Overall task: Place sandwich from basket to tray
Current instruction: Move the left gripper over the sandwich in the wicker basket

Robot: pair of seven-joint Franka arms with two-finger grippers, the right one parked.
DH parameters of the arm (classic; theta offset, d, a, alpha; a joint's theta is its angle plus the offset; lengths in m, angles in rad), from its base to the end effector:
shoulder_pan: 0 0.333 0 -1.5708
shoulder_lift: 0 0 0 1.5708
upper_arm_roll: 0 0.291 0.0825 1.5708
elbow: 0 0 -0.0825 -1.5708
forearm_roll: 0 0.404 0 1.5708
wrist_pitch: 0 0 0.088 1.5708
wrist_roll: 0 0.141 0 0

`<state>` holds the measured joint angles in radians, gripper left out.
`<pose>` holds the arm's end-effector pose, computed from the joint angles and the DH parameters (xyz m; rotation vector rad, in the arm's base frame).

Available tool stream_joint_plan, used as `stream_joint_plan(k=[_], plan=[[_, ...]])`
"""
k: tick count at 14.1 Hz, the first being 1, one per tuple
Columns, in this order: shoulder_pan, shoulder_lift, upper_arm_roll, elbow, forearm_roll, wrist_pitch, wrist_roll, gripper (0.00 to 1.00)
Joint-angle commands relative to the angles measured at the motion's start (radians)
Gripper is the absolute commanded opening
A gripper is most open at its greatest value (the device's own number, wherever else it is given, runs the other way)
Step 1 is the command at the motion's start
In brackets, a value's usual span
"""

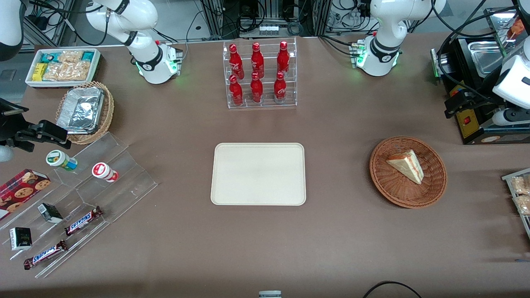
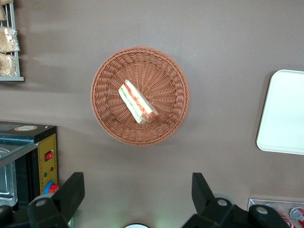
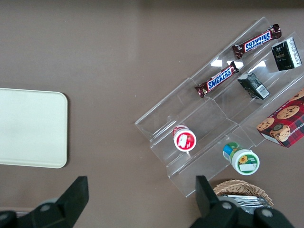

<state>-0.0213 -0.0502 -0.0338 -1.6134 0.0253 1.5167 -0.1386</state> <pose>0.5519 -0.0271 0.5684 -3.1067 -0.1311 0.0680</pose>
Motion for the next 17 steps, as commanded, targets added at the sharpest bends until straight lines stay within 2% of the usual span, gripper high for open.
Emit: stream_joint_plan(k=[1,7,12,15,17], plan=[[-0.008,-0.01,-0.003,0.01,0.01,-0.024,0.002,1.0],[-0.005,0.009,-0.003,-0.003,0.005,-0.01,0.008,1.0],[0.047,0.085,0.014,-0.046,0.002,0.034,-0.006,1.0],[0.119,0.101,0.014,-0.15,0.004,0.181,-0.027,1.0],[0.126,0.115,0.014,-0.239,0.001,0.305,-0.094,1.0]])
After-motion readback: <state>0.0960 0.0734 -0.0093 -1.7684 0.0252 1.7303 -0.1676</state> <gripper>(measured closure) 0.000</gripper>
